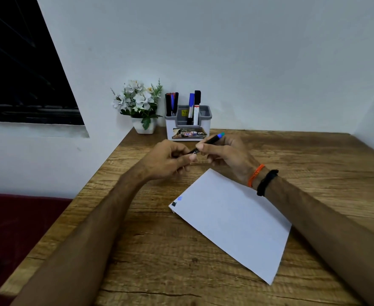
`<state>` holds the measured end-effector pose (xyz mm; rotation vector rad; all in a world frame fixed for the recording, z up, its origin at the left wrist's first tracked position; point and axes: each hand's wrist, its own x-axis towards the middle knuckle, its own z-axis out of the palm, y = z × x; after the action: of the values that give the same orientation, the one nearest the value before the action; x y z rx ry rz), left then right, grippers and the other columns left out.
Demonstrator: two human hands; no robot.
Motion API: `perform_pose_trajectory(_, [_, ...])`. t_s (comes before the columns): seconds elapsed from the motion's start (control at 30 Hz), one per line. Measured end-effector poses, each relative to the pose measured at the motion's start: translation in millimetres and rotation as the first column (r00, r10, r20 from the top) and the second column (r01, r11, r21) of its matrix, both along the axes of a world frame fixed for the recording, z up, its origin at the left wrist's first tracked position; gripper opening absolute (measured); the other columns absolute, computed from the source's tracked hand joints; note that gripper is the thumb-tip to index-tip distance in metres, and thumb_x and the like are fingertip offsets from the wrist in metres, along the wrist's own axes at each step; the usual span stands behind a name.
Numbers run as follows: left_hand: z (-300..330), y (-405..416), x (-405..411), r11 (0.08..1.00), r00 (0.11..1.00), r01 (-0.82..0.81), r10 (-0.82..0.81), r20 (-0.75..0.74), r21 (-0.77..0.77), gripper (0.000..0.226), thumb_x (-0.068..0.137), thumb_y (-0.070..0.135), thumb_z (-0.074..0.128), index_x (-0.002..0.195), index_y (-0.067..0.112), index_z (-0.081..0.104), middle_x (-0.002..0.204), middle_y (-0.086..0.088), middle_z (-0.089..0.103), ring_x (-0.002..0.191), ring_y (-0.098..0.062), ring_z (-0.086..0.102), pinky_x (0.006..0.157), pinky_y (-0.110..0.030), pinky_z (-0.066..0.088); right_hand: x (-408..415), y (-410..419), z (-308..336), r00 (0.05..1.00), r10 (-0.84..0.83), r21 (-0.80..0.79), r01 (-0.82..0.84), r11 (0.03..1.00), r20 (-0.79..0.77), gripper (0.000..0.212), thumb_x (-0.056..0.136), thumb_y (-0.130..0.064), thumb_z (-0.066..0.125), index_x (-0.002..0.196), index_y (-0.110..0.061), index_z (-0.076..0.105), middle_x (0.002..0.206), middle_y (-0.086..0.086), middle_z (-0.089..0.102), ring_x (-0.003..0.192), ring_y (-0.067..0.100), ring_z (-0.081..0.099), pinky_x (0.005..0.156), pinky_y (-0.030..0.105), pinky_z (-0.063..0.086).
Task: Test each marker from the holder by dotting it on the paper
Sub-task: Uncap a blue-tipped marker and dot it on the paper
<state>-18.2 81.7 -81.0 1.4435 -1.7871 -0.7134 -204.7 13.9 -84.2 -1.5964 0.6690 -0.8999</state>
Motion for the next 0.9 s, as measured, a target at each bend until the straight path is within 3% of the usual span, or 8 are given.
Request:
perform_pose_trajectory(0.13, [-6.7,-3.2,-7.0,0.991,0.993,-0.031,0.046,0.111,-0.129,0.023,0.094,0.024,0.059,0.071,0.027,0.06,0.062,0.007,0.061,0.054,-0.002,0.054,0.056,-0.018,0.041,4.7,3.4,-1.9,0.999,0.047,0.006,-0.047,0.999,-0.024,0.024,0.09,-0.025,0.07,0.085,-0.002,0.068,0.067,0.005,0.064,0.053,0.014,0.055,0.049,0.023,0.042])
perform_pose_trajectory(0.27, [-7.3,-1.6,-12.5,0.98,0.986,0.003,0.031,0.165,-0.2,0.015,0.095,0.02,0.058,0.085,0.024,0.068,0.071,0.016,0.064,0.065,0.003,0.056,0.062,-0.012,0.041,11.5,4.9,-6.4,0.998,0.054,0.035,-0.052,0.998,-0.039,0.024,0.09,-0.027,0.069,0.071,-0.013,0.065,0.061,0.002,0.062,0.053,0.013,0.053,0.05,0.023,0.043])
perform_pose_trajectory(0.43, [-10.2,-2.1,-11.9,0.974,0.992,0.054,-0.027,0.123,-0.218,0.017,0.096,0.017,0.055,0.094,0.02,0.071,0.09,0.008,0.073,0.089,-0.006,0.068,0.083,-0.027,0.054,13.3,2.2,-7.9,0.995,0.088,0.111,-0.092,0.99,0.046,0.027,0.091,-0.012,0.067,0.065,-0.013,0.06,0.057,0.002,0.057,0.05,0.012,0.048,0.047,0.02,0.04])
perform_pose_trajectory(0.7, [-9.6,-3.3,-15.0,0.973,0.997,0.072,-0.072,0.007,-0.22,0.015,0.095,0.016,0.057,0.094,0.015,0.072,0.088,0.008,0.073,0.09,-0.007,0.068,0.083,-0.027,0.053,10.1,-1.4,-5.6,0.98,0.145,0.119,-0.162,0.98,0.138,0.033,0.093,-0.004,0.061,0.061,-0.012,0.06,0.054,0.001,0.059,0.044,0.007,0.047,0.044,0.016,0.038])
perform_pose_trajectory(0.8, [-10.9,-3.5,-12.6,0.972,0.998,0.065,-0.061,0.023,-0.226,0.016,0.095,0.025,0.059,0.097,0.016,0.072,0.094,0.006,0.074,0.095,-0.01,0.068,0.087,-0.033,0.054,8.5,-2.4,-6.8,0.978,0.139,0.129,-0.16,0.979,0.156,0.03,0.092,-0.005,0.063,0.063,-0.012,0.06,0.054,0.001,0.058,0.046,0.008,0.048,0.044,0.015,0.038])
perform_pose_trajectory(0.9, [-11.8,-3.2,-8.6,0.981,0.999,0.033,-0.025,0.044,-0.189,0.019,0.089,0.034,0.065,0.1,0.021,0.073,0.098,0.01,0.073,0.096,-0.007,0.066,0.088,-0.029,0.052,6.4,-0.6,-8.7,0.989,0.099,0.035,-0.103,0.994,0.113,0.029,0.09,-0.009,0.067,0.063,-0.016,0.063,0.055,0.0,0.059,0.047,0.008,0.05,0.045,0.016,0.04])
